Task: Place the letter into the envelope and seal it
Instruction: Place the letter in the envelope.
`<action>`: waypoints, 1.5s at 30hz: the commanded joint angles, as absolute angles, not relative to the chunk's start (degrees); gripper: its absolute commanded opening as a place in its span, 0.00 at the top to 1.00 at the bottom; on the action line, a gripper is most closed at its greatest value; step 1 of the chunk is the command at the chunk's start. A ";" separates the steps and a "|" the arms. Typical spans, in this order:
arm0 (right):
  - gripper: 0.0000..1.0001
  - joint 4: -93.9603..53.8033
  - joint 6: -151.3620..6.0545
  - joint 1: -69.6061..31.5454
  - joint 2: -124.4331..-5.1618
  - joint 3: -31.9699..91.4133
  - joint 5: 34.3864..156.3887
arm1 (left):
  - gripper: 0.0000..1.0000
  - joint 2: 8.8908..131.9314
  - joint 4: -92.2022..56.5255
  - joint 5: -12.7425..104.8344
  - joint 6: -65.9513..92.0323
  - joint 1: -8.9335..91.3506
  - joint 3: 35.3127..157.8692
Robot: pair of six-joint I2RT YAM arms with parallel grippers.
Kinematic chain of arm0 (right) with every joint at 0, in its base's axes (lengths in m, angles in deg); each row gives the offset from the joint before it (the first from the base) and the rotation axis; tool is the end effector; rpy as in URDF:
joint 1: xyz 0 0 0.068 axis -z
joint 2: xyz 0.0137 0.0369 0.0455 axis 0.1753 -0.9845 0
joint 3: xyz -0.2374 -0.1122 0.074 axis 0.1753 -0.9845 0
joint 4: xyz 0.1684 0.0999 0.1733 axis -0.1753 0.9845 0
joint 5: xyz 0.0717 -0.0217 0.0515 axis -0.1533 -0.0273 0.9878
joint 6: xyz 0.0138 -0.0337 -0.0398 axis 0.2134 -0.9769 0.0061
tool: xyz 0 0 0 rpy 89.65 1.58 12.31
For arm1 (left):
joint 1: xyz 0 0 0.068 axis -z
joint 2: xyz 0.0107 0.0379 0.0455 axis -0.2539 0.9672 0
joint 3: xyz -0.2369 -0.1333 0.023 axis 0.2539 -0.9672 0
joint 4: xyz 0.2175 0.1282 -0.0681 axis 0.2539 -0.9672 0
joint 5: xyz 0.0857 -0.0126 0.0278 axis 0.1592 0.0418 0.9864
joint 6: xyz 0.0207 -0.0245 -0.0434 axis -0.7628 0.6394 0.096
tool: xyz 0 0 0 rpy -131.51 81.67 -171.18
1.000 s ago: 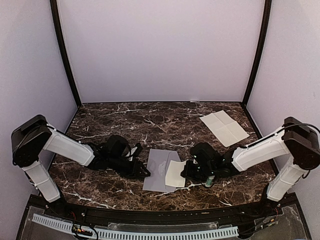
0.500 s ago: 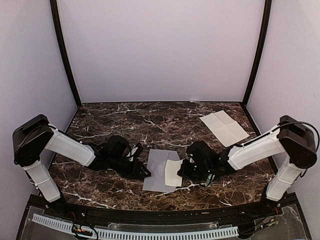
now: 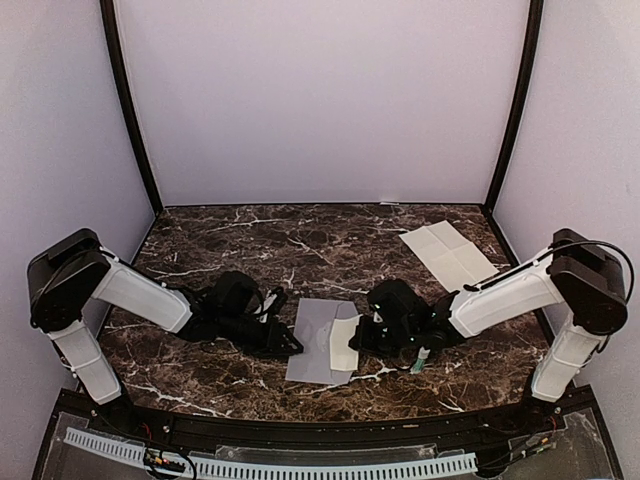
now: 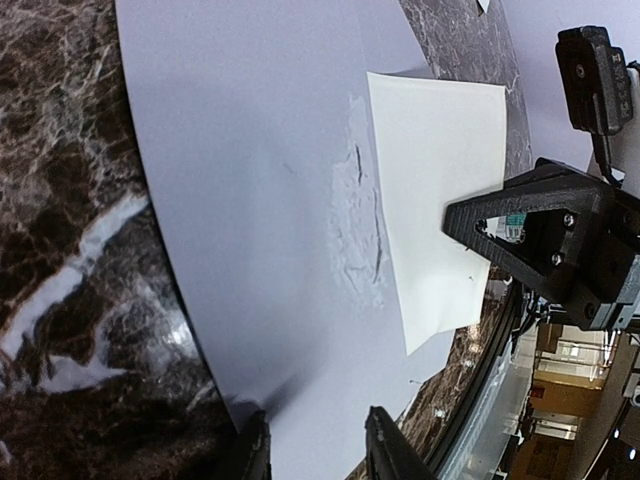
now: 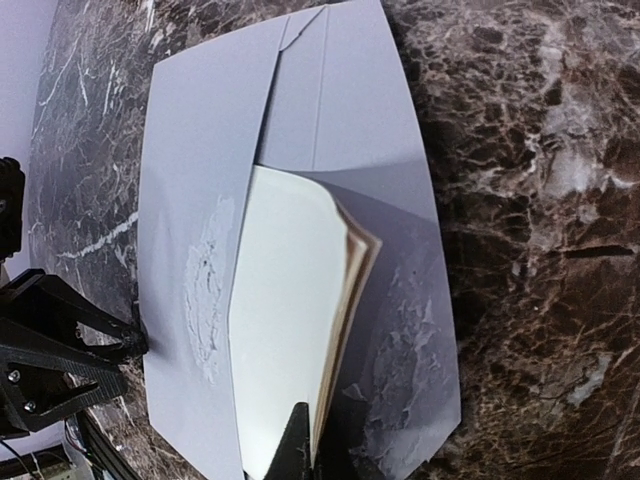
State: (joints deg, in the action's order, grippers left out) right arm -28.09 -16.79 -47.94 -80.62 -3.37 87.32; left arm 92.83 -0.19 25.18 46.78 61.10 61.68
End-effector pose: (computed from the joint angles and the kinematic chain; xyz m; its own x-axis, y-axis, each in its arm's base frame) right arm 0.1686 0.2696 0.1313 -0.9289 0.1897 -0.3182 -0.0445 0.7957 0.6041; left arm 0.2000 -0.2351 0.1224 -0.9474 0.0940 -0.3060 0.3029 0.5726 -0.7619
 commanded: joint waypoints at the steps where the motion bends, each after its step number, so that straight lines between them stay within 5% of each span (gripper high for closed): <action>1: 1.00 -30.06 -18.47 -47.56 -82.32 -1.37 88.99 | 0.67 93.45 0.09 24.70 47.02 61.02 61.86; 13: 0.99 -28.29 -20.78 -47.45 -84.80 2.78 91.00 | 0.68 92.60 1.04 25.12 47.38 61.03 61.55; 29: 0.57 -11.83 -23.65 -47.63 -74.18 3.68 83.40 | 0.59 80.37 -10.33 33.90 43.51 60.96 64.53; 35: 0.57 -9.43 -23.82 -48.39 -73.72 4.37 82.67 | 0.57 82.88 -9.73 33.82 43.40 60.94 64.91; 40: 0.71 -12.47 -24.00 -48.93 -76.78 5.30 85.34 | 0.56 87.07 -9.77 32.41 42.31 59.79 66.25; 45: 0.73 -13.30 -23.28 -49.12 -79.98 6.46 85.53 | 0.60 89.60 -10.17 31.54 40.93 59.14 67.71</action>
State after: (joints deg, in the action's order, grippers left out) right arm -11.72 -23.55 -48.58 -77.63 4.54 85.24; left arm 88.54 -9.00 32.59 43.00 59.81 65.74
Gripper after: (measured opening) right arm 0.276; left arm 0.426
